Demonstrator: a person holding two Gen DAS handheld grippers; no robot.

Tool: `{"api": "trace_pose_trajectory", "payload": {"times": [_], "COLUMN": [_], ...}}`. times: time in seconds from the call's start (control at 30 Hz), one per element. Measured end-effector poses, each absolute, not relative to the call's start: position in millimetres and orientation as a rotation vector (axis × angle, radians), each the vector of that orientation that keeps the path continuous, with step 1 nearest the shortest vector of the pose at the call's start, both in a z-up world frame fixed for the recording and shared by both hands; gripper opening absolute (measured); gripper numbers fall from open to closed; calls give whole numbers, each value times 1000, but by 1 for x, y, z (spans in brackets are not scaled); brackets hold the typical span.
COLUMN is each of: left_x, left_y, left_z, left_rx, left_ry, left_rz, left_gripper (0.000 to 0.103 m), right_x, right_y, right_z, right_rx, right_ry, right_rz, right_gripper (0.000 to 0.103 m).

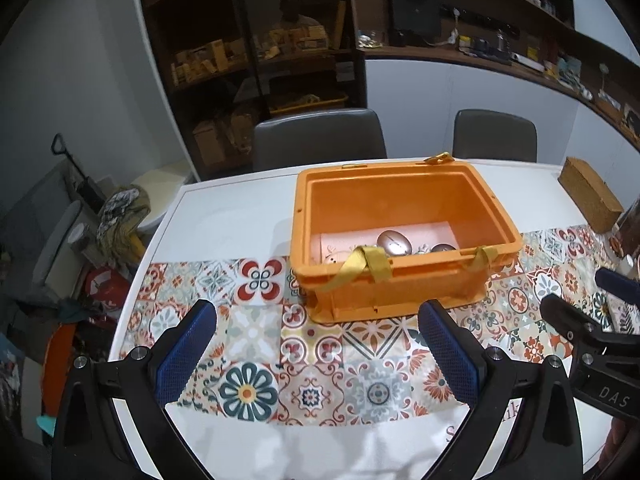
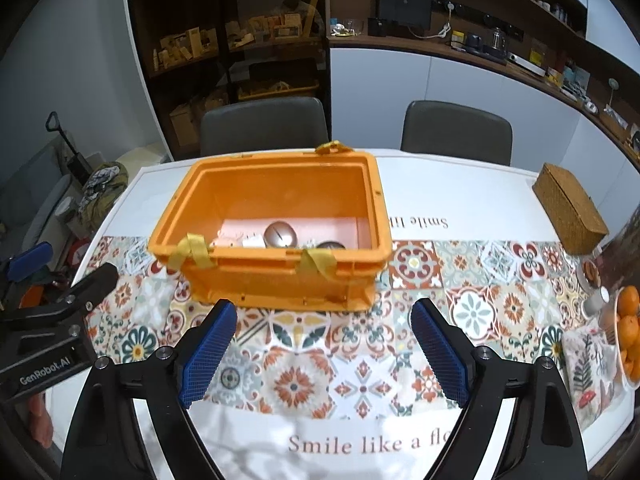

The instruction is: Organize rigid objects

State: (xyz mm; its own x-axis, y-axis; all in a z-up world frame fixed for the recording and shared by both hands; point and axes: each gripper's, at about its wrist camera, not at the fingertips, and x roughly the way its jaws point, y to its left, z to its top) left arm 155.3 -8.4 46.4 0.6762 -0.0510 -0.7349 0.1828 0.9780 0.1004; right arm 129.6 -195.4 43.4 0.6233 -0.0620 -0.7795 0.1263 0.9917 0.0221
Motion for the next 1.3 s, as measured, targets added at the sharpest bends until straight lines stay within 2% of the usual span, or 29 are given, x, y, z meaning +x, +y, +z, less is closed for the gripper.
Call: {"api": "trace_pose_trajectory", "payload": {"times": [0.67,1.3], "left_x": [105,97], "left_y": [3,4], "left_z": [15,16], "left_rx": [122,115], "left_ry": [900,918], "left_rz": [-132,-142], "left_gripper": [103,103], "right_x": [78,67], "right_y": [-192,-183], "right_z": [20,25], "right_rx": [68,17], "right_ry": [911,895], "right_rz": [-88,-95], "right_gripper": [91,91]}}
